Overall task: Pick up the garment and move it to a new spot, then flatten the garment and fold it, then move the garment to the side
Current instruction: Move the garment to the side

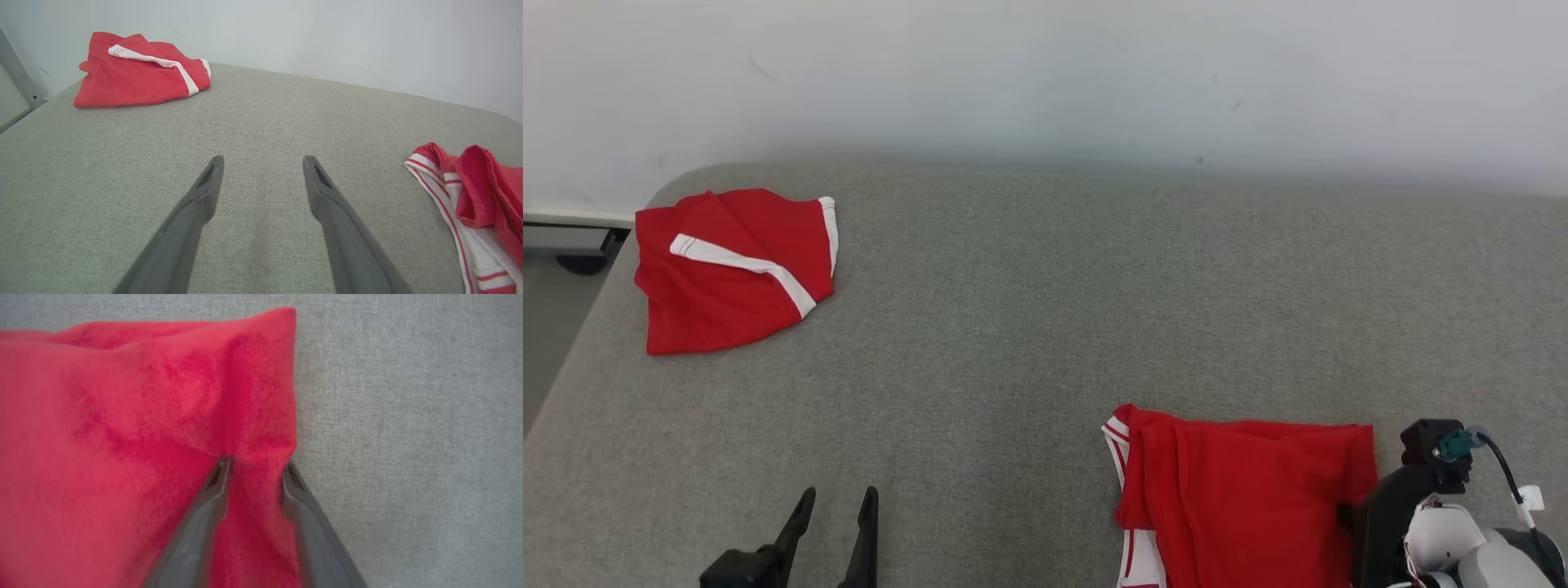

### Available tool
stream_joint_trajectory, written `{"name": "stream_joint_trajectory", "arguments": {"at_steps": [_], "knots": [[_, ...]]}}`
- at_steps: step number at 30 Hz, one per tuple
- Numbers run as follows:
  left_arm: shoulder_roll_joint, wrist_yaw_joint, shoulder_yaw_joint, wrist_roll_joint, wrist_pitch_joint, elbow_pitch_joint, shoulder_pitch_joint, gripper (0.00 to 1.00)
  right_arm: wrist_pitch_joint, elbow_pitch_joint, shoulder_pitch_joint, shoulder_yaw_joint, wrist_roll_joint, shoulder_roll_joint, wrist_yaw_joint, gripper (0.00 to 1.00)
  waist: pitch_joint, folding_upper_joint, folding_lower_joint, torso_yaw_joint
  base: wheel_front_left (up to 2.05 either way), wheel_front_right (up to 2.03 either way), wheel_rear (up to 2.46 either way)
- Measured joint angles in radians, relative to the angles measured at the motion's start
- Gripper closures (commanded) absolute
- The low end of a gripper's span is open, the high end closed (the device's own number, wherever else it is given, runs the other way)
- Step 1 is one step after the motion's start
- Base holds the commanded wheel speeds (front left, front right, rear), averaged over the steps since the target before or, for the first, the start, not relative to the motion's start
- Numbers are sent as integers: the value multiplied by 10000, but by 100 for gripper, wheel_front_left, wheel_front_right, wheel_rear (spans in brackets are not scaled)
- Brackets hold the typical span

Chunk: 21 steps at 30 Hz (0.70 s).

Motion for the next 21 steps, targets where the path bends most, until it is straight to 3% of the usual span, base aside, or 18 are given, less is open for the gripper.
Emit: {"name": "stream_joint_trajectory", "arguments": {"at_steps": [4,11,16,21], "knots": [[-4,-71,-8,2,42,8,-119,0,73,232,-311,142,-6,-98,182,100,102,0,0,128,0,0,0],[0,-67,46,2,40,17,-119,0,63,474,-1594,562,-566,-836,755,100,220,0,0,244,0,0,0],[-2,-59,31,4,40,-29,-142,0,-167,817,-2673,31,-523,-1241,800,100,336,0,1,254,0,0,0],[-38,-73,-90,77,40,-44,-382,0,-424,1492,-2938,-617,-548,-2069,637,100,439,0,1,376,0,0,0]]}}
